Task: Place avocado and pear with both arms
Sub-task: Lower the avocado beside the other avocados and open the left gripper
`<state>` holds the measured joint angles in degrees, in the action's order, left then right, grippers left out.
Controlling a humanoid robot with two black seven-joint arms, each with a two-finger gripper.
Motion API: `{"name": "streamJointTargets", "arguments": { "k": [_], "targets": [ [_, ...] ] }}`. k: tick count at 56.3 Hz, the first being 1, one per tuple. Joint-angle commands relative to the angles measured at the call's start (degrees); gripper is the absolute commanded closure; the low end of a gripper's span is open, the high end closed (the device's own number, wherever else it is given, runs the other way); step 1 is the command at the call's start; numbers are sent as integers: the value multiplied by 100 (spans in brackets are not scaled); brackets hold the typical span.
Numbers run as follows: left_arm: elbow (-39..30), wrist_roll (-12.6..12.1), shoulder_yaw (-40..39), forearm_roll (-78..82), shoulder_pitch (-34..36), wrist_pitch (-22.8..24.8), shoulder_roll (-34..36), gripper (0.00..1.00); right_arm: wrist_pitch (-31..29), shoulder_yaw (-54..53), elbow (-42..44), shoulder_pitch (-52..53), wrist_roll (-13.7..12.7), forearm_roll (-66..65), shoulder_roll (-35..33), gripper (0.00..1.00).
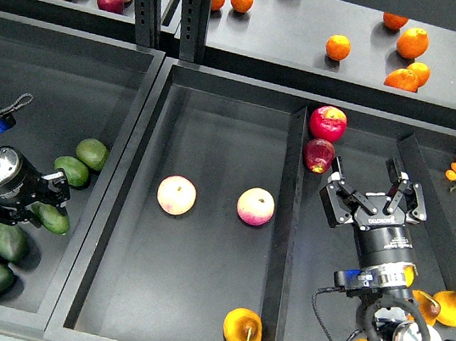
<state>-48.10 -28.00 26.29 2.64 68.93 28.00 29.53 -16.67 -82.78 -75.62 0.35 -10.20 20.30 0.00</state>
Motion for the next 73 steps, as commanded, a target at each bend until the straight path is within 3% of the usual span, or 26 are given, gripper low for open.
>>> {"name": "streamJointTargets", "arguments": {
  "k": [1, 22, 38, 48, 73],
  "targets": [
    [55, 0, -28, 0, -99, 0, -26, 73, -3, 7, -5, 0, 0, 0, 0, 0],
    [257, 0, -45, 52, -301, 0, -105, 71, -3, 25, -5, -9, 0, 0, 0, 0],
    [424, 0, -54, 149, -433, 0, -211, 61, -3, 51, -5, -9, 0, 0, 0, 0],
    [468, 0, -54, 316, -442, 0, -237, 48, -3, 51, -5, -9, 0, 0, 0, 0],
    [512, 0, -63, 351, -521, 0, -281, 39, -3, 51, -5, -9, 0, 0, 0, 0]
  ]
}}
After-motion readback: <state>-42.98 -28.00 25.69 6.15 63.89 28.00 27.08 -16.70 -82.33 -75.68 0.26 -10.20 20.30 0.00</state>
